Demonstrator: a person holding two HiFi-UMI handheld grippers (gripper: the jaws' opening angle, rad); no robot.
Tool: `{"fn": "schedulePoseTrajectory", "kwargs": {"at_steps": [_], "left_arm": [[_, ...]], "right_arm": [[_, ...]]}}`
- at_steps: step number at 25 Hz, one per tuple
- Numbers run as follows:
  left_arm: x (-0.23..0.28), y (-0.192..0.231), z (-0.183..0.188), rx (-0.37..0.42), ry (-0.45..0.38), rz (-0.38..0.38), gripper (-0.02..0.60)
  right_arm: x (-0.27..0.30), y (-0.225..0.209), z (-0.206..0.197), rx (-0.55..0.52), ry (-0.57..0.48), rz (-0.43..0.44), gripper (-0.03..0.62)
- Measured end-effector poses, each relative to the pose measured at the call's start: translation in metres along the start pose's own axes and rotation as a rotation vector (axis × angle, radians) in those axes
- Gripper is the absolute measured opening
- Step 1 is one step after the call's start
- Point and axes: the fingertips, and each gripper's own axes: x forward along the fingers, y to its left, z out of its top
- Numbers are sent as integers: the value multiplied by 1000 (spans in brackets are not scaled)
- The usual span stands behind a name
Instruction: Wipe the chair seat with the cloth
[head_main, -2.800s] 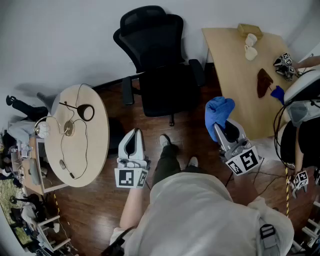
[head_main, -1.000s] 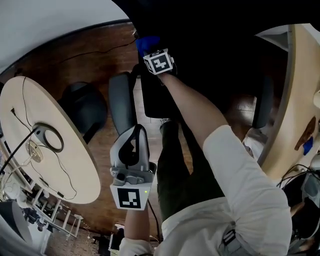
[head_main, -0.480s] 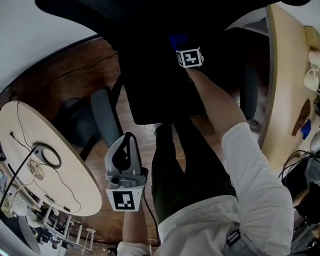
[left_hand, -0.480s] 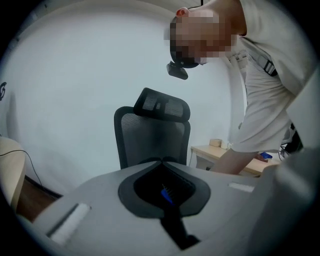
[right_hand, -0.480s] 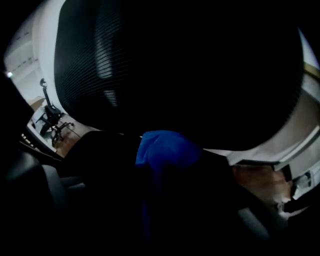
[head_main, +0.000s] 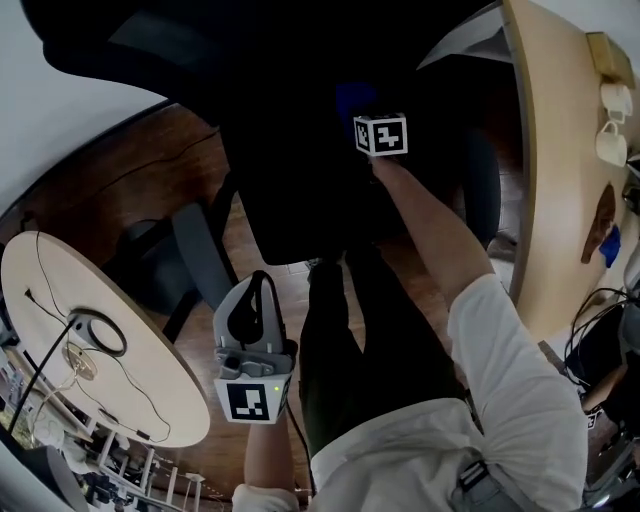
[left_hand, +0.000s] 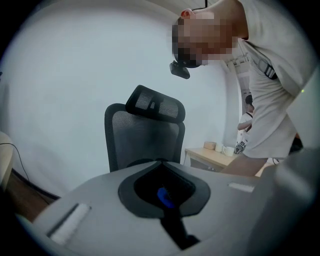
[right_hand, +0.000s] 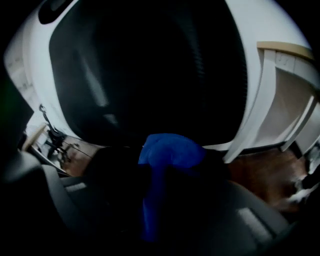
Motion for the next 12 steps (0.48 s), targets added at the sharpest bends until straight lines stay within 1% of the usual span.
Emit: {"fn": "schedulePoseTrajectory", "kwargs": {"at_steps": [1,3,4,5,6,7,9,10,12], "left_arm": [[-3,2,2,-4,-3,4,-3],[-9,10,3,-33,-7,29,-3],[-11,13,4,-43,-10,40,-3],[-13,15,5,-38,-13,42,-3],[-14,17,7,-28,-16,41,-3],[-17,19,7,-22,-16,43,-3],[-26,24,2,-19,-10,56,-3],[-31,28,-2,-19,-5,64,-3],[-39,33,-10,-22,1,77,-3]], "right_arm": [[-6,51,-3,-18,-21,68,92],[-8,160,-23,-87,-19,199,92],[2,205,-39,-107,-4,246,92],[19,239,-56,-113,17,271,92],[37,261,-73,-113,47,274,92],[56,273,-89,-116,80,257,92],[85,277,-110,-136,135,202,91],[92,276,-115,-148,154,185,91],[96,275,-111,-172,160,177,90]]}}
